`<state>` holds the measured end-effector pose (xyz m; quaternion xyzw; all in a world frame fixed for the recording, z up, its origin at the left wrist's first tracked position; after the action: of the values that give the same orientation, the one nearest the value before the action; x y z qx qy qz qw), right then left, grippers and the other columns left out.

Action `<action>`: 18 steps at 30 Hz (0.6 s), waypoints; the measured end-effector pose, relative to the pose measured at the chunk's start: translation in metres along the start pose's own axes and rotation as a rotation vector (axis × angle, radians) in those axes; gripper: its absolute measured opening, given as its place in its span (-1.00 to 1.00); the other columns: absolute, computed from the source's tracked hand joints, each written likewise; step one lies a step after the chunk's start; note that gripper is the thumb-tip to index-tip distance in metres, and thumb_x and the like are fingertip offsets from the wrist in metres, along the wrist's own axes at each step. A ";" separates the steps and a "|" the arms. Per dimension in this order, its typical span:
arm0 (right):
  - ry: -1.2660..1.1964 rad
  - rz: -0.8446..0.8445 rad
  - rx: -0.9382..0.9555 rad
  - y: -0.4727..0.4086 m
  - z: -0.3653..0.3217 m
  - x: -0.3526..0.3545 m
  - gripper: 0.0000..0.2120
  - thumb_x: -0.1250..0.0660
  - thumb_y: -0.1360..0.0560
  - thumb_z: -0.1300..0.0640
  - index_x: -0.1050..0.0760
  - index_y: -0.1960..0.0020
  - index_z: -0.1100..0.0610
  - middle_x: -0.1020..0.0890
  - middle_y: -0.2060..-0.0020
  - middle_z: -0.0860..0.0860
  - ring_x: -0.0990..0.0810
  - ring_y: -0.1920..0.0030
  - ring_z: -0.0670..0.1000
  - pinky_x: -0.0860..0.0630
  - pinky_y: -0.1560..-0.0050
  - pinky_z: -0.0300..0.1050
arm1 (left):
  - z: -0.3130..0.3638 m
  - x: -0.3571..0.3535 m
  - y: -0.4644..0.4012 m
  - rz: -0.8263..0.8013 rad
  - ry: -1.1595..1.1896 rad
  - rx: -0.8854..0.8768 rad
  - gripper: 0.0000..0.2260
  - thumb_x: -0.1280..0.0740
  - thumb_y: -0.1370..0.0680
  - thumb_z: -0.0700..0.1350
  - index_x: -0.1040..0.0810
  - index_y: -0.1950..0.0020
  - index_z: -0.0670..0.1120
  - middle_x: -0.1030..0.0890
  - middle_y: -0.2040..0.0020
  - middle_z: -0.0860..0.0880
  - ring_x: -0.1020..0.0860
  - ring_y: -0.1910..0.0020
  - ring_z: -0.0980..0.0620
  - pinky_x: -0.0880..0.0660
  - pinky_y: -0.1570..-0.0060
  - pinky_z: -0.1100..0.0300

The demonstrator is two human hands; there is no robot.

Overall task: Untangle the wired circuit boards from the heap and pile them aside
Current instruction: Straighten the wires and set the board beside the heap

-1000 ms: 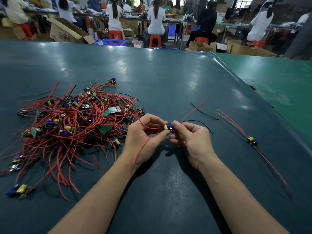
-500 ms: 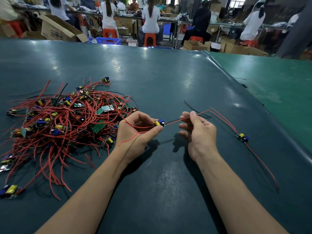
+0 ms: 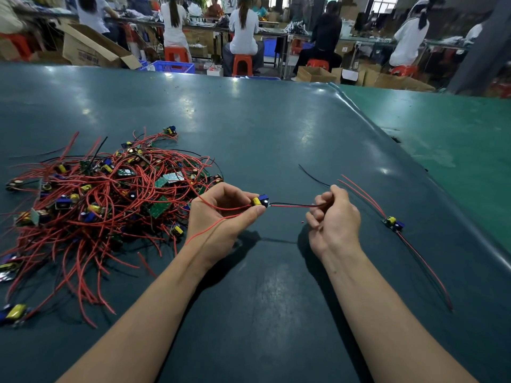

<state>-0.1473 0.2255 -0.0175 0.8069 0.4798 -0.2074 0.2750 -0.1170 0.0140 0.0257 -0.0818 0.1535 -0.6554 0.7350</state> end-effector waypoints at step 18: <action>0.432 -0.474 -0.058 0.030 0.027 -0.040 -0.85 -0.37 -0.54 0.21 -0.66 0.14 0.24 -0.60 0.42 0.01 -0.52 0.44 -0.11 -0.51 0.40 -0.30 | -0.001 0.003 -0.002 0.036 -0.007 -0.006 -0.80 -0.50 -0.34 -0.46 -0.52 0.22 -0.26 -0.70 0.16 -0.15 -0.68 0.19 0.04 -0.56 0.11 0.29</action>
<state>-0.1406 0.1700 -0.0071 0.6899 0.7073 -0.0758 0.1339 -0.1187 0.0113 0.0245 -0.0834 0.1545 -0.6414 0.7468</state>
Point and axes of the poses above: each hand's wrist, its own y-axis away from the middle knuckle, its own x-axis out of the back of the hand, z = x × y, the point moved 9 cm from there along -y, towards the middle knuckle
